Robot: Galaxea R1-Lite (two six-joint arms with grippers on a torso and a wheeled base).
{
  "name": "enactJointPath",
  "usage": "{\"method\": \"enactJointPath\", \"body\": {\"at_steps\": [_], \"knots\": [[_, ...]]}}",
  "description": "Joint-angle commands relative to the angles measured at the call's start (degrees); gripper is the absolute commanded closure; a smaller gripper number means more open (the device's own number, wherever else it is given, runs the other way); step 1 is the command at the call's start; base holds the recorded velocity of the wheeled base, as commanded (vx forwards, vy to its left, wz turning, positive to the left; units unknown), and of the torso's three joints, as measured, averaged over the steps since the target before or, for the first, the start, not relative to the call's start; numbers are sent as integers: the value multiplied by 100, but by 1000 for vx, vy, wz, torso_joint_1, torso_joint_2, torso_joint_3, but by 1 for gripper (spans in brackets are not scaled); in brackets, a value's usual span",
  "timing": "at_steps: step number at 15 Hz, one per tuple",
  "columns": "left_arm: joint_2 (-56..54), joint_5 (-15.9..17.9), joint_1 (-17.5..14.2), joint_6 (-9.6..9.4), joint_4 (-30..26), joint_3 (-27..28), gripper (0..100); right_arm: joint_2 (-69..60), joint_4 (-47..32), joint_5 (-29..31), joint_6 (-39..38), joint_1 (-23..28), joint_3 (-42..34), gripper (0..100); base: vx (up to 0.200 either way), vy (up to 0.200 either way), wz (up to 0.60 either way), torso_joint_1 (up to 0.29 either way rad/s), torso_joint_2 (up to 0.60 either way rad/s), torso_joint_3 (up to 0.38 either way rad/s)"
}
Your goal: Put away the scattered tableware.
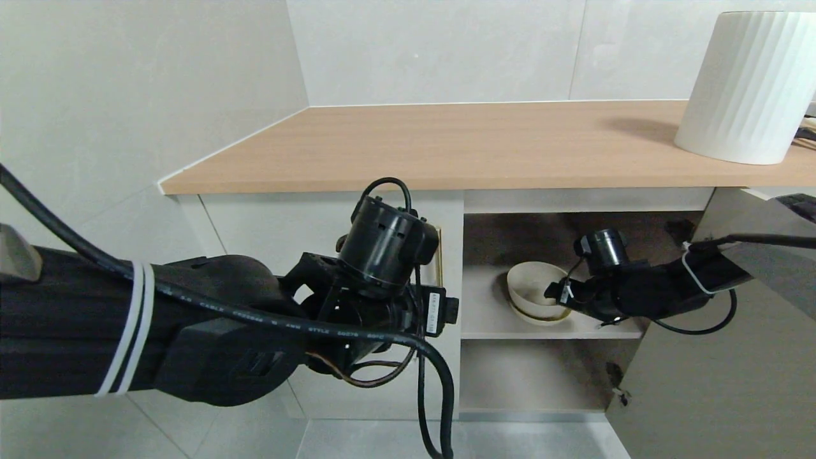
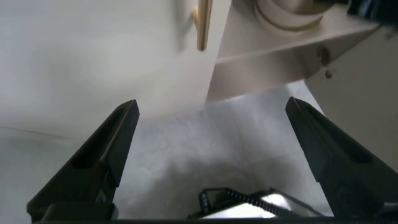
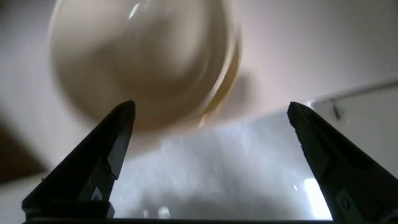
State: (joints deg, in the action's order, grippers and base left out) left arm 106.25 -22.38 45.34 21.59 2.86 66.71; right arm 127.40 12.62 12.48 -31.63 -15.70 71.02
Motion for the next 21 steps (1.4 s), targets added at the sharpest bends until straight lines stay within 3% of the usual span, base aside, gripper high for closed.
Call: {"method": "enactJointPath", "body": {"at_steps": [1,4,6,10,13,21], "knots": [[-263,15,-253,12,21,-9,0,-954,-365,-9,26,-363,-510,0,0,0,0,0,0,0],[-949,164,-833,65,12,-316,0,-2211,-1121,-9,35,-627,-976,0,0,0,0,0,0,0],[-1406,375,-992,56,-14,-703,0,-2897,-1508,-18,87,-662,-1161,0,0,0,0,0,0,0],[-2531,384,-921,38,-40,-1679,0,-3881,-2299,-35,122,-750,-1565,0,0,0,0,0,0,0],[-2575,392,-904,38,-40,-1802,0,-4162,-2325,-62,149,-1075,-1829,0,-200,0,0,9,1,1],[-2451,384,-869,47,-40,-1810,0,-4145,-2334,-62,272,-1111,-1943,0,-200,0,0,0,4,5]]}}
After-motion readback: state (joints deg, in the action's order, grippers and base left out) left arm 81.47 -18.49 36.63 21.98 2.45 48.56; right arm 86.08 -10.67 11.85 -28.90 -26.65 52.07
